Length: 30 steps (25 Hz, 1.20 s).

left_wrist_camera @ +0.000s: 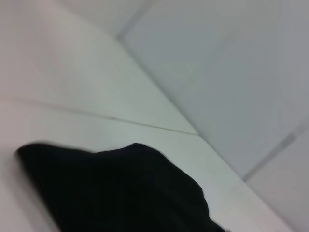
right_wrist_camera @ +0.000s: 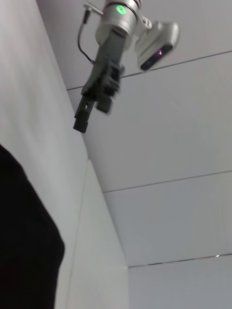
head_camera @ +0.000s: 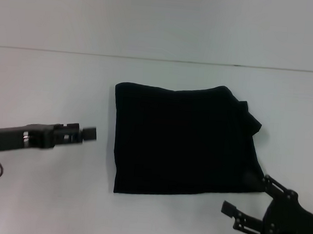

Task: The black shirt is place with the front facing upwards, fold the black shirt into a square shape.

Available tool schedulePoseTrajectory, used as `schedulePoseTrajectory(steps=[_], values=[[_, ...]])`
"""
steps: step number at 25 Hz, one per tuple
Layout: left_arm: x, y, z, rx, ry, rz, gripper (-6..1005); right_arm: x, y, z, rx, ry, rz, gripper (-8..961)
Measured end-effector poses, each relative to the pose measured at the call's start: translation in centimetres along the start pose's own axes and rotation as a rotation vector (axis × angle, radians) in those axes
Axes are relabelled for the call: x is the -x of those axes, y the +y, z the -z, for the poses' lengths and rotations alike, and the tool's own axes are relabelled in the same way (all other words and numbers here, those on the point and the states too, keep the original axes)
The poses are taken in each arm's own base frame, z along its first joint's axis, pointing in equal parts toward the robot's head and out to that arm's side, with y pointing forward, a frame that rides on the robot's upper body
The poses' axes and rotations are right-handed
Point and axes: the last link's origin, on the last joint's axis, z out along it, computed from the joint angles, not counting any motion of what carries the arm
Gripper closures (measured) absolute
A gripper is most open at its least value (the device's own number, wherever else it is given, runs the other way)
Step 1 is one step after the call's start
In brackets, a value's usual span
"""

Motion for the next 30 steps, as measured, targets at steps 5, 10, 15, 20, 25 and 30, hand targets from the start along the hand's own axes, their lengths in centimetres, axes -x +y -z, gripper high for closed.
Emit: schedulePoseTrajectory(steps=[5, 10, 15, 20, 25, 30], values=[[2.7, 0.7, 0.8, 0.030, -0.023, -0.327, 50, 0.8, -0.4, -0.8, 0.012, -0.016, 0.025, 8], [6.7, 1.8, 0.1, 0.034, 0.038, -0.605, 49, 0.3, 0.0, -0.6, -0.006, -0.027, 0.078, 8], [9.3, 2.0, -1.1, 0.001, 0.067, -0.667, 49, -1.2, 0.6, 1.2, -0.124, -0.059, 0.041, 8], [9.7, 0.5, -1.8, -0.093, 0.058, -0.632, 49, -2.1, 0.6, 2.0, -0.204, -0.044, 0.055, 8], [9.7, 0.1, -2.8, -0.115, 0.053, -0.617, 49, -2.4, 0.3, 2.0, -0.220, -0.022, 0.056, 8], [9.4, 0.3, -3.5, -0.093, 0.053, -0.623, 50, -2.4, 0.2, 1.9, -0.214, -0.017, 0.062, 8]])
